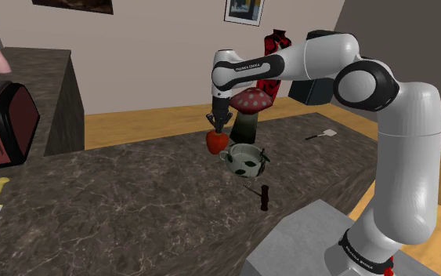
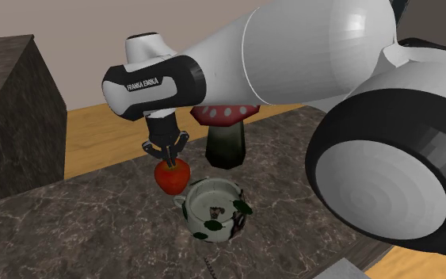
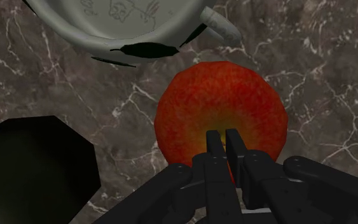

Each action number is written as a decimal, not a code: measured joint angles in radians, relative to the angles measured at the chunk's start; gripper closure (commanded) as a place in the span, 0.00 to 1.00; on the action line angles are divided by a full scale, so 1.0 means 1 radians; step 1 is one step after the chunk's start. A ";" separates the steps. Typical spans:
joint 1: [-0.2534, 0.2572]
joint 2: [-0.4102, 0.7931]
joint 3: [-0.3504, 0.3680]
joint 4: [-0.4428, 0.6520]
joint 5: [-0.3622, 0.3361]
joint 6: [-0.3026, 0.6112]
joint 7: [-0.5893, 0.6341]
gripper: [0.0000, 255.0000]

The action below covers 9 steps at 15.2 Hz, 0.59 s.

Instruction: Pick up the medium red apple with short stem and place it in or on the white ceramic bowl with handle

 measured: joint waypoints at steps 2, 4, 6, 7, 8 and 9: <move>0.000 0.000 0.000 0.000 0.000 0.000 0.000 1.00; 0.000 0.000 0.000 0.000 0.000 0.000 0.000 1.00; 0.000 -0.003 0.000 0.012 0.000 -0.015 0.000 1.00; 0.000 -0.003 0.000 0.022 0.000 -0.026 -0.001 1.00; 0.000 -0.010 0.000 0.025 0.001 -0.036 0.000 1.00; 0.001 -0.014 0.001 0.033 0.001 -0.047 0.001 1.00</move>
